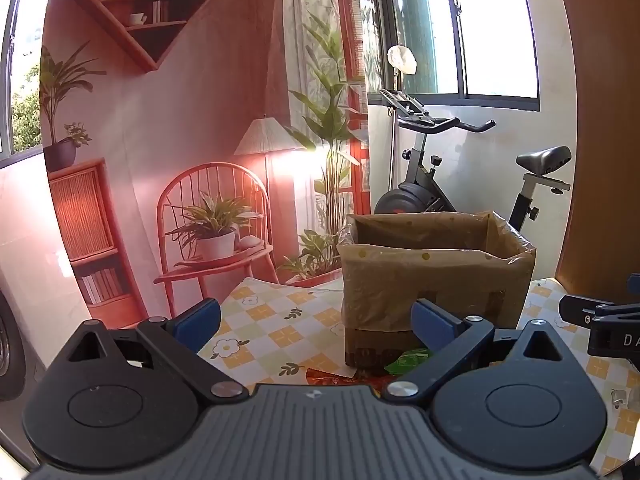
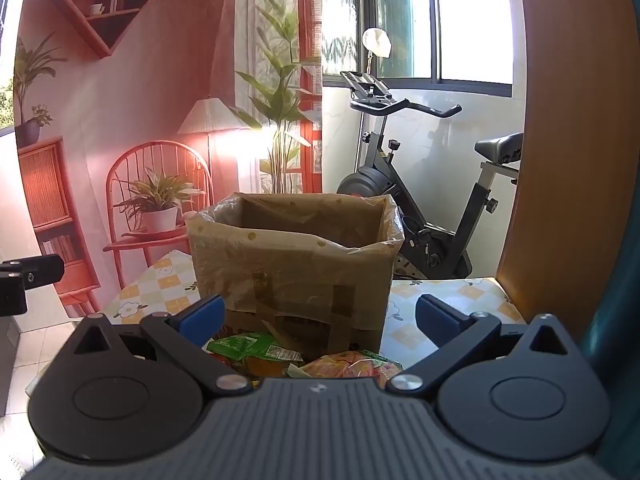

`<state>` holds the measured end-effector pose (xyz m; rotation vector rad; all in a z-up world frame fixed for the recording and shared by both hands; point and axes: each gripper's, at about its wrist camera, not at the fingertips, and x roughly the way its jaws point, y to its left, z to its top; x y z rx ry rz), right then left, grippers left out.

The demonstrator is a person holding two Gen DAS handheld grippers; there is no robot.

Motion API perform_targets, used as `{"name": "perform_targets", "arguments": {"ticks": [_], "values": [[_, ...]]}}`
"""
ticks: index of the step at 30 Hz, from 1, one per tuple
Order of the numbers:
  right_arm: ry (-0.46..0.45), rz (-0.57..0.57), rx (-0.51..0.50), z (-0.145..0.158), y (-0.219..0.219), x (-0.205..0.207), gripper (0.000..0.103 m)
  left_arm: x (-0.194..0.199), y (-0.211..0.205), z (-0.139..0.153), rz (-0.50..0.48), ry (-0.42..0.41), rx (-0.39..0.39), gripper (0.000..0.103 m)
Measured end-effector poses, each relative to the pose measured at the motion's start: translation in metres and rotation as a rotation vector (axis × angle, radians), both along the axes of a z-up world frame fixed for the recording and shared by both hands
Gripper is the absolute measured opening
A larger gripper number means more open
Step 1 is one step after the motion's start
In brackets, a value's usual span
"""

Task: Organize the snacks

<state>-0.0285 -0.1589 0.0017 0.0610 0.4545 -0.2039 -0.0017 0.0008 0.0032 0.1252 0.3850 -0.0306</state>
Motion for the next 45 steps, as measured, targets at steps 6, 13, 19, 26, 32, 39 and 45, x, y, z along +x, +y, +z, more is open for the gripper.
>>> {"name": "perform_targets", "arguments": {"ticks": [6,13,19,26,32,39,45], "values": [[-0.001,-0.001,-0.001,-0.0002,0.0011,-0.0005,0.103,-0.0013,0.0006,0.0005,0.004,-0.008,-0.004,0.103],[-0.001,-0.002,-0.002,-0.0008,0.0013,-0.0005,0.103,-0.0015,-0.0007,0.0009,0.007,-0.013,-0.002,0.102],[-0.001,-0.002,-0.003,-0.0013,0.0018,-0.0002,0.103,-0.0016,-0.0005,0.0008,0.005,-0.013,-0.003,0.103],[-0.001,-0.003,-0.002,-0.0005,0.0000,-0.0012,0.103,-0.0018,-0.0004,0.0005,0.006,-0.014,-0.003,0.102],[-0.002,-0.003,-0.003,-0.0009,0.0003,-0.0013,0.103,-0.0011,-0.0009,0.0017,0.007,-0.015,-0.002,0.102],[-0.001,-0.003,-0.003,-0.0017,0.0018,-0.0005,0.103,-0.0013,-0.0011,0.0025,0.010,-0.017,-0.004,0.102],[-0.001,-0.003,-0.004,-0.0018,0.0020,-0.0004,0.103,-0.0003,-0.0016,0.0035,0.015,-0.023,-0.008,0.102]]}}
